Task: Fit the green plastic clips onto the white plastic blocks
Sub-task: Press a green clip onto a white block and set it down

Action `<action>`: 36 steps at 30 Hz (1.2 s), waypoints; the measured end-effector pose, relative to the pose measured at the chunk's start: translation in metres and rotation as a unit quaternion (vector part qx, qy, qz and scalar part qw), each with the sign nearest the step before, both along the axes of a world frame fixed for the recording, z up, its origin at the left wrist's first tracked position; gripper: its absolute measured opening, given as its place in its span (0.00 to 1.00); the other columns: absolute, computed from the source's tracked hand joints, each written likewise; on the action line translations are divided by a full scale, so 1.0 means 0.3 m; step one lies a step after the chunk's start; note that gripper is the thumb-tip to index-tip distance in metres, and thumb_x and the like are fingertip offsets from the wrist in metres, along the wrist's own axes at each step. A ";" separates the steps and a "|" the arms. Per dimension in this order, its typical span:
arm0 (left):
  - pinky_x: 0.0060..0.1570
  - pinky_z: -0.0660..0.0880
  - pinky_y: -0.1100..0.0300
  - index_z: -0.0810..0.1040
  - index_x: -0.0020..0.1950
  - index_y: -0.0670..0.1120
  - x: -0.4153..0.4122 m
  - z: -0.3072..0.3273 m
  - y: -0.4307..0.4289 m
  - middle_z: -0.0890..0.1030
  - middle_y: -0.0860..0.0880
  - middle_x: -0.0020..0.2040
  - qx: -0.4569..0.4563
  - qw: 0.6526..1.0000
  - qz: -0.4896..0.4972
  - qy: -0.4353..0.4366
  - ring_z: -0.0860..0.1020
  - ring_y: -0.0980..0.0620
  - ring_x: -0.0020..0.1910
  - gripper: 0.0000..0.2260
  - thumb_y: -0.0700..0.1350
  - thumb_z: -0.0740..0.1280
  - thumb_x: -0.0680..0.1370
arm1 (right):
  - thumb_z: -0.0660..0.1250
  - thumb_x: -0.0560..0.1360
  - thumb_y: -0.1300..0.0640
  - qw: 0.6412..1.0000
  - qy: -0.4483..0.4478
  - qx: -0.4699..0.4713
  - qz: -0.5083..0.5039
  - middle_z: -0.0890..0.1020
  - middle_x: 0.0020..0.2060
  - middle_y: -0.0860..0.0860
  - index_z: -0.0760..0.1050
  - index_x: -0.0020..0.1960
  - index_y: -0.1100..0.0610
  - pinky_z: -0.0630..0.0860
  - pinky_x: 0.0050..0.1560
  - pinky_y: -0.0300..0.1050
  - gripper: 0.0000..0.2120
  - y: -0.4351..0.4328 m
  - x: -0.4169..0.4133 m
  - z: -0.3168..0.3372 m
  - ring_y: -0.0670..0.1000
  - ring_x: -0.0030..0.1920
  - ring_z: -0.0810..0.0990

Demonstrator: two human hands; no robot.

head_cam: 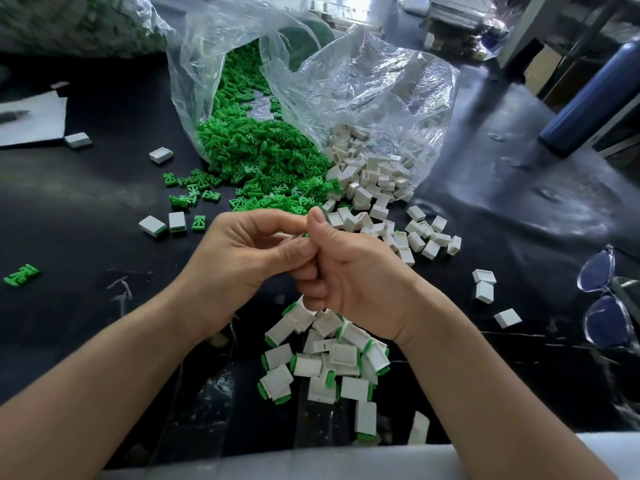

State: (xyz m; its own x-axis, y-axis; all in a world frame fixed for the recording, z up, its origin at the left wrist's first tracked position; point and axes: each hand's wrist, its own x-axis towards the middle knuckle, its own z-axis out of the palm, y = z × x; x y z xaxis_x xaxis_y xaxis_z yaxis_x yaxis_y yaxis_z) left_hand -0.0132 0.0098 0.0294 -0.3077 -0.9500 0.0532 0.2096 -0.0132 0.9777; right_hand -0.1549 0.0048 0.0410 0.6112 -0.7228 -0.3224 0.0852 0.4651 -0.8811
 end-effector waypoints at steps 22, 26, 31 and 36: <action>0.36 0.78 0.59 0.80 0.49 0.34 0.004 0.014 -0.005 0.81 0.42 0.32 0.041 0.999 0.002 0.012 0.78 0.48 0.30 0.13 0.37 0.69 0.66 | 0.52 0.78 0.46 0.994 0.085 -0.062 -0.035 0.71 0.28 0.48 0.69 0.40 0.57 0.63 0.31 0.37 0.17 0.001 -0.012 0.008 0.45 0.28 0.67; 0.36 0.78 0.59 0.80 0.49 0.33 0.002 0.014 -0.005 0.81 0.42 0.32 0.055 0.998 0.007 0.019 0.78 0.47 0.30 0.14 0.38 0.64 0.67 | 0.54 0.78 0.47 0.990 0.098 -0.096 -0.033 0.72 0.28 0.48 0.74 0.47 0.63 0.64 0.31 0.38 0.20 -0.001 -0.020 -0.005 0.47 0.30 0.68; 0.37 0.79 0.60 0.81 0.48 0.34 0.000 0.016 -0.006 0.82 0.40 0.35 0.057 0.998 0.015 0.012 0.80 0.48 0.32 0.13 0.33 0.66 0.64 | 0.56 0.72 0.42 0.986 0.114 -0.114 -0.028 0.72 0.29 0.49 0.73 0.42 0.58 0.65 0.30 0.36 0.19 0.001 -0.021 0.000 0.46 0.29 0.69; 0.37 0.79 0.60 0.81 0.48 0.35 -0.004 0.020 0.002 0.82 0.38 0.36 0.064 0.998 0.021 0.008 0.80 0.47 0.32 0.15 0.40 0.66 0.63 | 0.54 0.79 0.49 0.980 0.138 -0.137 -0.034 0.72 0.29 0.47 0.71 0.38 0.56 0.65 0.30 0.37 0.16 0.007 -0.017 0.003 0.45 0.29 0.69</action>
